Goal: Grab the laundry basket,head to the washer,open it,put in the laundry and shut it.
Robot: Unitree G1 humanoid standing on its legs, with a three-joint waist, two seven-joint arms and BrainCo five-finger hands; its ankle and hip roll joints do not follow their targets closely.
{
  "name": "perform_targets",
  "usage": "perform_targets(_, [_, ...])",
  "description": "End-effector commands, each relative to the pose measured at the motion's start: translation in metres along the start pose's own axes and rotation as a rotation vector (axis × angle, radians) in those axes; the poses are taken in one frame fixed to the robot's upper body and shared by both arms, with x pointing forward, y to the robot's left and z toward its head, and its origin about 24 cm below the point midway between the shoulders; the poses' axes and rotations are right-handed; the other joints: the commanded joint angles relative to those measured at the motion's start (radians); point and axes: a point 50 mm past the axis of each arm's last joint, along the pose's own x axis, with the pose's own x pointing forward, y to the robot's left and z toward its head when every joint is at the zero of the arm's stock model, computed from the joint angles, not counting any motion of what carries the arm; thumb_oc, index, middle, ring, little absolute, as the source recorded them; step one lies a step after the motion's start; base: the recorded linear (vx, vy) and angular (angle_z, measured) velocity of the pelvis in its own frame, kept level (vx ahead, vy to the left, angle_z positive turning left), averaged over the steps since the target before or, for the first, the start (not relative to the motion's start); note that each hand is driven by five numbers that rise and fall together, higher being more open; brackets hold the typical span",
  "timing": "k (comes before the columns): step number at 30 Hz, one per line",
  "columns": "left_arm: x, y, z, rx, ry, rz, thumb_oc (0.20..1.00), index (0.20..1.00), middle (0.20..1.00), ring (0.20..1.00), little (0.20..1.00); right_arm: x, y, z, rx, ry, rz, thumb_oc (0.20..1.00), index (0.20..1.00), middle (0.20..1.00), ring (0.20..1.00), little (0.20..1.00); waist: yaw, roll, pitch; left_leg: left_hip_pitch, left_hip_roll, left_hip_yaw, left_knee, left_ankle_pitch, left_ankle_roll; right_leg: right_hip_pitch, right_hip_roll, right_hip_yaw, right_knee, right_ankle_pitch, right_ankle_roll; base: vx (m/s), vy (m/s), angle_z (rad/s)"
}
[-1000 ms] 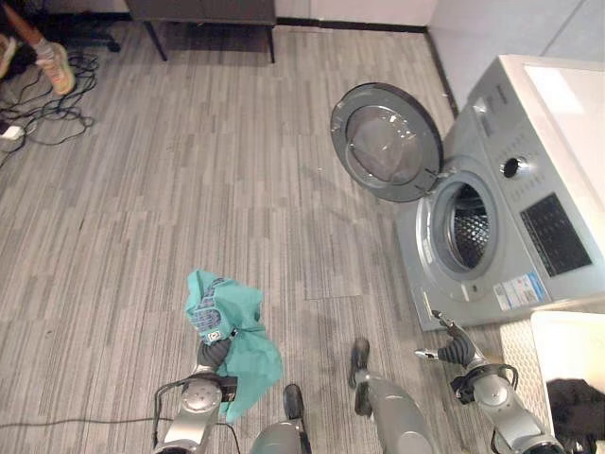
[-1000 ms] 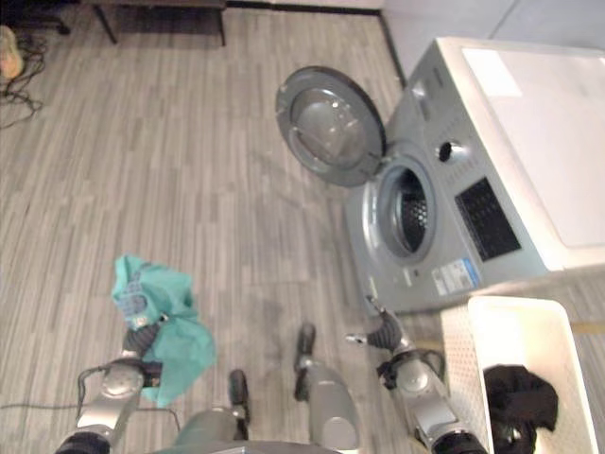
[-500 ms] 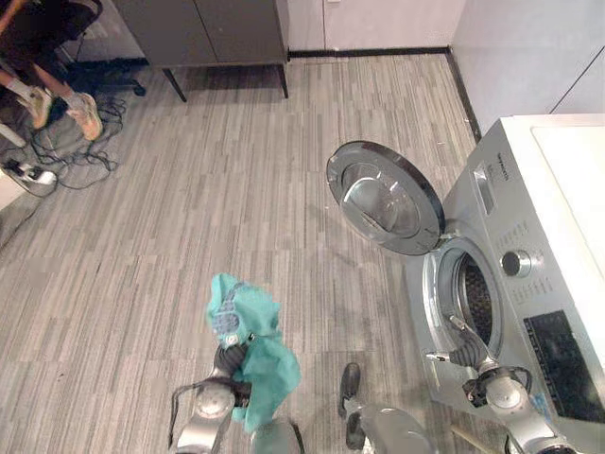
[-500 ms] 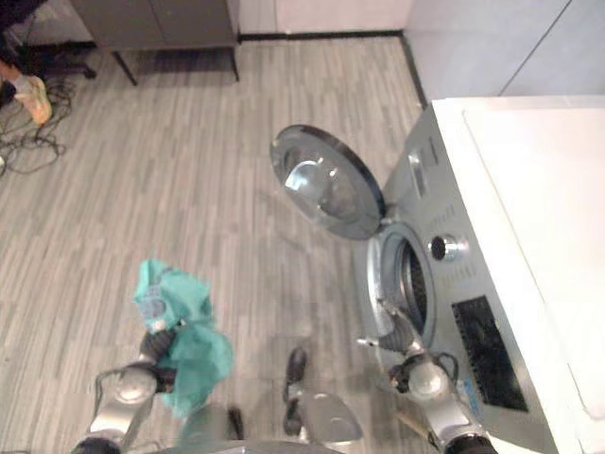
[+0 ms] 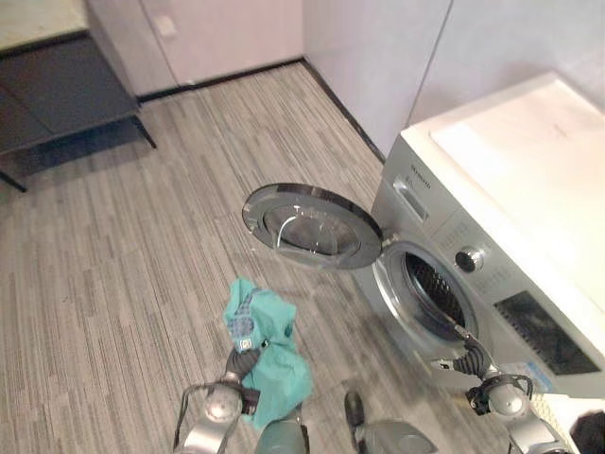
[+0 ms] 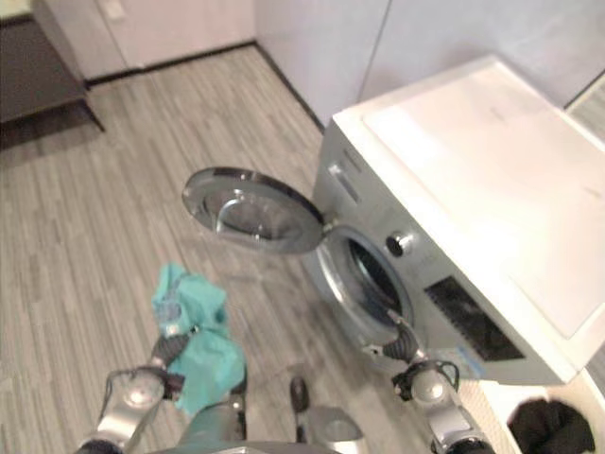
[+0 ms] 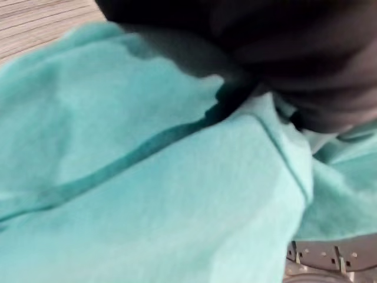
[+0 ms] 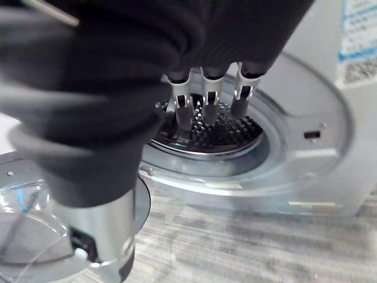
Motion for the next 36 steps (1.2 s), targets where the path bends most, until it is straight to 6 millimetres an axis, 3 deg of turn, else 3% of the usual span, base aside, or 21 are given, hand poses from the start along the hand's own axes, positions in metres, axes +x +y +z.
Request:
perform_targets(1, [0.0,0.032,0.024,0.063,-0.129,0.099,0.2,0.2,0.2,0.2,0.2,0.011,-0.004,0.032,-0.003,-0.125,-0.025,1.0,1.0,1.0,1.0,1.0,0.054,-0.058,0.01,-0.019,0.023,0.081,0.183,-0.176,0.0,-0.001,-0.128,-0.083,0.046,-0.011,0.125,0.09,0.191,-2.14])
perform_targets(2, [0.0,0.036,0.027,0.051,-0.139,0.116,0.2,0.2,0.2,0.2,0.2,0.012,0.0,0.035,-0.001,-0.136,-0.016,1.0,1.0,1.0,1.0,1.0,0.059,-0.06,0.011,0.016,0.037,0.145,0.175,-0.192,0.001,-0.024,-0.163,-0.214,0.072,0.0,0.134,0.06,0.116,-2.05])
perform_targets(3, [0.0,0.036,0.027,0.051,-0.139,0.116,0.2,0.2,0.2,0.2,0.2,0.012,0.0,0.035,-0.001,-0.136,-0.016,1.0,1.0,1.0,1.0,1.0,0.059,-0.06,0.011,0.017,0.036,0.145,0.174,-0.192,0.001,-0.024,-0.163,-0.214,0.072,0.0,0.134,0.18,0.161,-1.36])
perform_targets(4, [0.0,0.039,0.027,0.049,-0.133,0.131,0.2,0.2,0.2,0.2,0.2,0.012,0.0,0.037,-0.003,-0.139,-0.013,1.0,1.0,1.0,1.0,1.0,0.063,-0.061,0.008,0.064,0.043,0.194,0.158,-0.225,-0.007,-0.035,-0.189,-0.341,0.08,-0.003,0.133,0.13,0.076,-1.26])
perform_targets(5, [0.0,0.039,0.027,0.049,-0.133,0.131,0.2,0.2,0.2,0.2,0.2,0.012,0.0,0.036,-0.003,-0.139,-0.013,1.0,1.0,1.0,1.0,1.0,0.064,-0.06,0.01,0.067,0.043,0.195,0.157,-0.226,-0.007,-0.034,-0.189,-0.34,0.082,-0.004,0.134,0.15,0.068,-1.27])
perform_targets(9, [0.001,0.04,0.026,0.026,-0.124,0.137,0.2,0.2,0.2,0.2,0.2,0.014,0.002,0.037,0.002,-0.133,-0.017,1.0,1.0,1.0,1.0,1.0,0.072,-0.058,0.001,0.122,0.049,0.269,0.129,-0.238,-0.006,-0.068,-0.228,-0.579,0.089,0.013,0.116,0.09,-0.011,-0.74])
perform_targets(13, [0.0,0.033,0.021,0.002,-0.112,0.118,0.2,0.2,0.2,0.2,0.2,0.006,0.004,0.021,0.034,-0.08,-0.028,1.0,1.0,1.0,1.0,1.0,0.039,-0.058,-0.008,0.139,0.047,0.276,0.191,-0.278,-0.008,-0.049,-0.194,-0.521,0.023,-0.002,0.105,0.21,-0.168,-0.46])
perform_targets(14, [0.0,0.028,0.021,-0.01,-0.11,0.097,0.2,0.2,0.2,0.2,0.2,0.005,0.003,0.016,0.038,-0.063,-0.032,1.0,1.0,1.0,1.0,1.0,0.033,-0.056,-0.006,0.118,0.081,0.294,0.289,-0.281,-0.026,-0.02,-0.177,-0.518,-0.015,-0.004,0.083,0.2,-0.251,0.04])
perform_targets(16, [0.0,0.027,0.021,-0.017,-0.109,0.09,0.2,0.2,0.2,0.2,0.2,0.004,0.001,0.016,0.036,-0.064,-0.035,1.0,1.0,1.0,1.0,1.0,0.035,-0.052,-0.001,0.097,0.115,0.29,0.367,-0.27,-0.039,-0.003,-0.157,-0.509,-0.036,-0.006,0.07,0.12,-0.166,-0.19])
perform_targets(18, [0.001,0.023,0.022,-0.025,-0.113,0.086,0.2,0.2,0.2,0.2,0.2,0.005,-0.002,0.018,0.035,-0.073,-0.039,1.0,1.0,1.0,1.0,1.0,0.047,-0.043,0.012,0.048,0.126,0.217,0.455,-0.221,-0.055,0.018,-0.122,-0.472,-0.054,-0.025,0.045,0.09,-0.081,-0.39])
perform_targets(21, [0.005,0.018,0.024,-0.053,-0.111,0.088,0.2,0.2,0.2,0.2,0.2,0.007,-0.006,0.017,0.033,-0.069,-0.05,1.0,1.0,1.0,1.0,1.0,0.061,-0.041,0.03,-0.048,0.094,0.091,0.399,-0.254,-0.046,0.038,-0.112,-0.403,-0.063,-0.045,0.048,0.11,0.028,-0.94])
perform_targets(22, [0.005,0.018,0.024,-0.053,-0.112,0.088,0.2,0.2,0.2,0.2,0.2,0.007,-0.006,0.017,0.034,-0.069,-0.05,1.0,1.0,1.0,1.0,1.0,0.062,-0.042,0.031,-0.046,0.093,0.092,0.398,-0.253,-0.046,0.038,-0.113,-0.402,-0.063,-0.045,0.049,0.03,0.118,-0.51])
perform_targets(23, [0.007,0.018,0.027,-0.072,-0.119,0.102,0.2,0.2,0.2,0.2,0.2,0.009,-0.008,0.018,0.032,-0.073,-0.061,1.0,1.0,1.0,1.0,1.0,0.078,-0.045,0.05,-0.098,0.065,0.036,0.331,-0.19,-0.049,0.027,-0.108,-0.37,-0.063,-0.026,0.046,-0.04,0.068,-0.55])
perform_targets(24, [0.007,0.018,0.027,-0.072,-0.12,0.102,0.2,0.2,0.2,0.2,0.2,0.009,-0.008,0.018,0.032,-0.073,-0.062,1.0,1.0,1.0,1.0,1.0,0.078,-0.046,0.05,-0.096,0.063,0.037,0.327,-0.188,-0.049,0.026,-0.109,-0.369,-0.062,-0.026,0.047,0.0,0.14,-0.59])
perform_targets(25, [0.009,0.018,0.03,-0.086,-0.131,0.108,0.2,0.2,0.2,0.2,0.2,0.011,-0.009,0.019,0.035,-0.075,-0.065,1.0,1.0,1.0,1.0,1.0,0.089,-0.037,0.062,-0.103,0.053,-0.022,0.252,-0.147,-0.064,0.023,-0.094,-0.331,-0.057,-0.028,0.051,0.04,0.109,-1.04])
perform_targets(26, [0.011,0.017,0.033,-0.085,-0.137,0.11,0.2,0.2,0.2,0.2,0.2,0.012,-0.009,0.02,0.037,-0.075,-0.069,1.0,1.0,1.0,1.0,1.0,0.09,-0.036,0.072,-0.111,0.052,-0.037,0.241,-0.134,-0.069,0.018,-0.093,-0.316,-0.049,-0.03,0.052,0.04,0.156,-0.96])
perform_targets(29, [0.013,0.017,0.038,-0.083,-0.154,0.11,0.2,0.2,0.2,0.2,0.2,0.013,-0.01,0.02,0.048,-0.074,-0.074,1.0,1.0,1.0,1.0,1.0,0.084,-0.034,0.088,-0.133,0.056,-0.037,0.252,-0.13,-0.069,-0.016,-0.1,-0.292,-0.019,-0.031,0.055,-0.04,0.132,-0.96])
perform_targets(32, [0.018,0.024,0.057,-0.077,-0.218,0.136,0.2,0.2,0.2,0.2,0.2,0.018,-0.012,0.03,0.061,-0.1,-0.091,1.0,1.0,1.0,1.0,1.0,0.067,-0.03,0.133,-0.184,0.048,-0.015,0.289,-0.153,-0.04,-0.135,-0.113,-0.244,0.095,-0.034,0.056,-0.14,0.231,-0.28])
perform_targets(36, [0.022,0.034,0.079,-0.087,-0.292,0.179,0.2,0.2,0.2,0.2,0.2,0.023,-0.013,0.042,0.102,-0.131,-0.112,1.0,1.0,1.0,1.0,1.0,0.059,-0.038,0.162,-0.273,0.038,0.008,0.409,-0.223,-0.016,-0.258,-0.132,-0.206,0.225,-0.067,0.06,-0.07,0.135,-0.2])
